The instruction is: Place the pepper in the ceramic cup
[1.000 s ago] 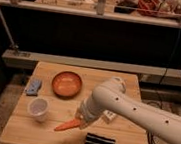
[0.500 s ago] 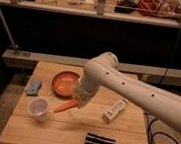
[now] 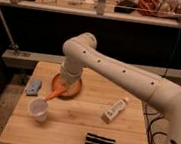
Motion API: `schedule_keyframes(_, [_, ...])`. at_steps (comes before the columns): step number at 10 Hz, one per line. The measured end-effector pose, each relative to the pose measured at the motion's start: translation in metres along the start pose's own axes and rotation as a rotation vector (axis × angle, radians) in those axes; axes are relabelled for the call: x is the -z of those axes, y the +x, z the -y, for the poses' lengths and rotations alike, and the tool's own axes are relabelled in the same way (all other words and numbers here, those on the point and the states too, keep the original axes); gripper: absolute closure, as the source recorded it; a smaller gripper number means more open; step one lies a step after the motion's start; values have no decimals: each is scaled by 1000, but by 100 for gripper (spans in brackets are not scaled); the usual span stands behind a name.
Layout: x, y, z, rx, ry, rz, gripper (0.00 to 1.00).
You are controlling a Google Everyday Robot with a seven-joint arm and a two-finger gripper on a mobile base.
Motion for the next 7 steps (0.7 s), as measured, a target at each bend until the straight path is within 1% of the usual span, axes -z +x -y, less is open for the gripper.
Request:
schedule_keyframes(1, [-15, -3, 17, 28, -37, -6, 100])
schedule_keyframes(3, [-37, 2, 36, 66, -93, -23, 100])
schedule_keyframes(4, [-43, 5, 46, 91, -121, -25, 100])
schedule_keyframes(6, [-44, 4, 48, 121, -139, -27, 100])
schedule_keyframes(7, [-44, -1, 48, 141, -150, -32, 100])
